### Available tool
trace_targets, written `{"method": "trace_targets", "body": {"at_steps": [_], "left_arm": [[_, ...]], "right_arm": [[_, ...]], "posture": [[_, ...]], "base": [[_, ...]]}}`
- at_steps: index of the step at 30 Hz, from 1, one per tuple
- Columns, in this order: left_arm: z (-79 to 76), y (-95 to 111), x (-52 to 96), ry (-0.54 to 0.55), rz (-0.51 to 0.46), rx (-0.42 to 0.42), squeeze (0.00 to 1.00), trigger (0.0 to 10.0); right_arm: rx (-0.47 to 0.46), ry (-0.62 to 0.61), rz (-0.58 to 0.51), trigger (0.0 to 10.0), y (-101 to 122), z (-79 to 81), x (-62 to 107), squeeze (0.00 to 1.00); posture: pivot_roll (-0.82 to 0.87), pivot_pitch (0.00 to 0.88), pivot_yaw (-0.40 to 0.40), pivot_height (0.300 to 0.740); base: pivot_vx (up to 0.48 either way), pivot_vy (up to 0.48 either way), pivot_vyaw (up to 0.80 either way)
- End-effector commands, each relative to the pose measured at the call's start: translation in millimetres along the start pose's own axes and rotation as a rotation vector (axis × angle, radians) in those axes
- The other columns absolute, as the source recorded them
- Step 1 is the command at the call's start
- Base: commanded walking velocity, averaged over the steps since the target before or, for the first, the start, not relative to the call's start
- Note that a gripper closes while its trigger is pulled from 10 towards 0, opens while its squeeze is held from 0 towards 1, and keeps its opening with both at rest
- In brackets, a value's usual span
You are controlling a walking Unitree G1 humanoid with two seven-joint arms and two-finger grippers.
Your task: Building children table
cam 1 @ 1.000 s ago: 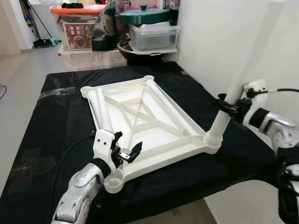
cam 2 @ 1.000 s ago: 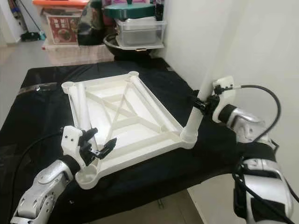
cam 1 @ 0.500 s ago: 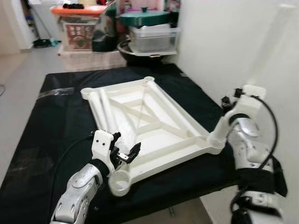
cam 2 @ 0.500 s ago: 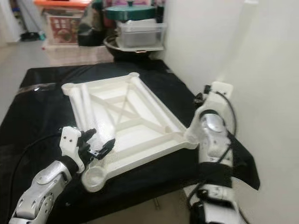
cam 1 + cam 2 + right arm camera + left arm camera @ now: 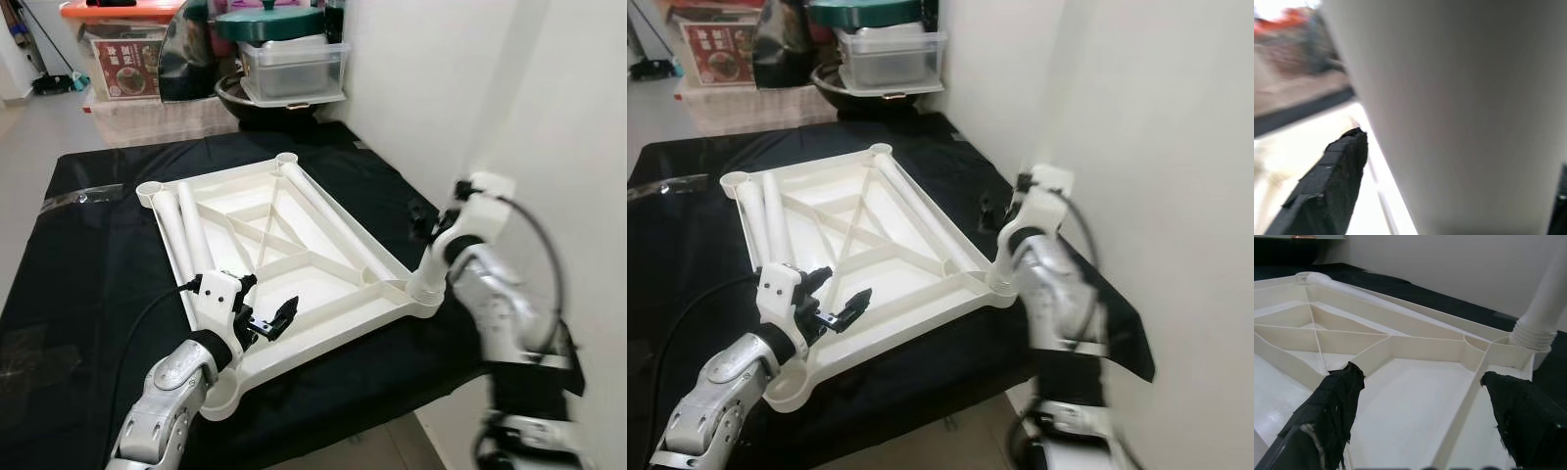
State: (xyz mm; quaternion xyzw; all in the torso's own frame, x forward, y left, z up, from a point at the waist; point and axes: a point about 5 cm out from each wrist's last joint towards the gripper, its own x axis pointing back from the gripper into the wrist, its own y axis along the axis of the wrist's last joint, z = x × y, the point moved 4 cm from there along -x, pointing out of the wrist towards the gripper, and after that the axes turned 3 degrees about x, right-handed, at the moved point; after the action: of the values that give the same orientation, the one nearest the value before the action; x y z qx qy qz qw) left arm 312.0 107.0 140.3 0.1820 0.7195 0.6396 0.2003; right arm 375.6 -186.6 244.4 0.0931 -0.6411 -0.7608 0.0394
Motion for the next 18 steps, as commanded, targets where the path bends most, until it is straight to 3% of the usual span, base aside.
{"method": "trace_targets", "body": {"at_steps": [1, 2, 4, 6, 7, 10, 14, 18], "left_arm": [[-0.4, -5.0, -0.1, -0.006, 0.017, 0.01, 0.0, 10.0], [-1.0, -5.1, -0.5, -0.01, 0.017, 0.01, 0.0, 10.0], [-1.0, -5.1, -0.5, -0.01, 0.017, 0.01, 0.0, 10.0], [-1.6, -5.2, -1.0, -0.012, 0.017, 0.01, 0.0, 10.0], [-1.6, -5.2, -1.0, -0.012, 0.017, 0.01, 0.0, 10.0], [-2.0, -5.2, -1.3, -0.011, 0.016, 0.012, 0.0, 10.0], [-2.6, -5.3, -1.3, -0.013, 0.015, 0.013, 0.0, 10.0], [-2.8, -5.4, -1.1, -0.014, 0.016, 0.014, 0.0, 10.0]], "right_arm": [[-0.02, 0.283, -0.038, 10.0, 5.2, 27.2, 10.9, 0.0], [0.002, 0.407, -0.015, 10.0, -1.4, 34.4, 22.6, 0.0], [0.002, 0.407, -0.015, 10.0, -1.4, 34.4, 22.6, 0.0], [0.015, 0.566, 0.043, 10.0, -15.7, 45.7, 39.8, 0.0], [0.015, 0.566, 0.043, 10.0, -15.7, 45.7, 39.8, 0.0], [0.026, 0.746, 0.112, 10.0, -36.3, 66.6, 57.7, 0.0], [0.04, 0.768, 0.147, 10.0, -51.9, 75.0, 53.3, 0.0], [0.045, 0.768, 0.15, 10.0, -54.1, 77.2, 51.0, 0.0]], "posture": [[-0.02, 0.0, -0.042, 0.74], [-0.02, 0.0, -0.045, 0.74], [-0.02, 0.0, -0.045, 0.74], [-0.01, 0.0, -0.05, 0.74], [-0.01, 0.0, -0.05, 0.74], [-0.01, 0.0, -0.053, 0.74], [0.0, 0.0, -0.056, 0.74], [0.0, 0.0, -0.058, 0.74]], "base": [[0.0, 0.0, 0.0], [0.0, 0.0, 0.0], [0.0, 0.0, 0.0], [0.0, 0.0, 0.0], [0.0, 0.0, 0.0], [0.0, 0.0, 0.0], [0.0, 0.0, 0.0], [0.0, 0.0, 0.0]]}}
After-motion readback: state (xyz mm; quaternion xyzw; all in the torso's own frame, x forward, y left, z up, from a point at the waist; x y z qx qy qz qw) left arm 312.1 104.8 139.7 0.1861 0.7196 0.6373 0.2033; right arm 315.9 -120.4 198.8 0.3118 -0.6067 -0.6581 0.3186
